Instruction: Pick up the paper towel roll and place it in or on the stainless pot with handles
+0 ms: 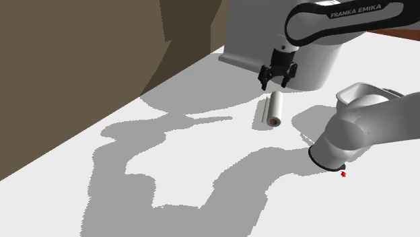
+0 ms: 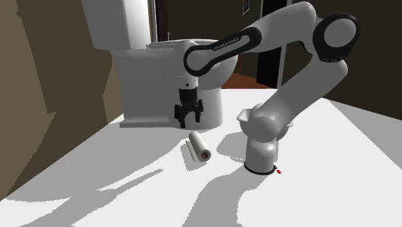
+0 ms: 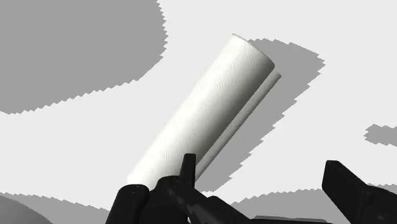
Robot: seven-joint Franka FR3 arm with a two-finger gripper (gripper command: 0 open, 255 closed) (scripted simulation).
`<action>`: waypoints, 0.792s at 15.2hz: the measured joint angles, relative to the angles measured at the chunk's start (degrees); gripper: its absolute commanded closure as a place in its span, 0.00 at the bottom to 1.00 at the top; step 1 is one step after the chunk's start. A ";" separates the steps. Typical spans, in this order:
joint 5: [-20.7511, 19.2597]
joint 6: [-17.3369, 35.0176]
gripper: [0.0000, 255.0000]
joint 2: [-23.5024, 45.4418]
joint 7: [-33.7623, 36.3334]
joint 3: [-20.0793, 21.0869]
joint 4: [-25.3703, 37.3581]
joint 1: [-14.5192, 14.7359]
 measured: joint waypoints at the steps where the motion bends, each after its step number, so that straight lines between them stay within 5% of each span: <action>1: -0.15 1.58 0.00 -0.27 2.35 0.29 -1.58 -1.28; 6: -1.80 10.69 0.00 1.29 12.67 0.80 -8.08 -8.52; 12: -2.21 17.68 0.00 4.18 14.82 1.01 -11.96 -10.02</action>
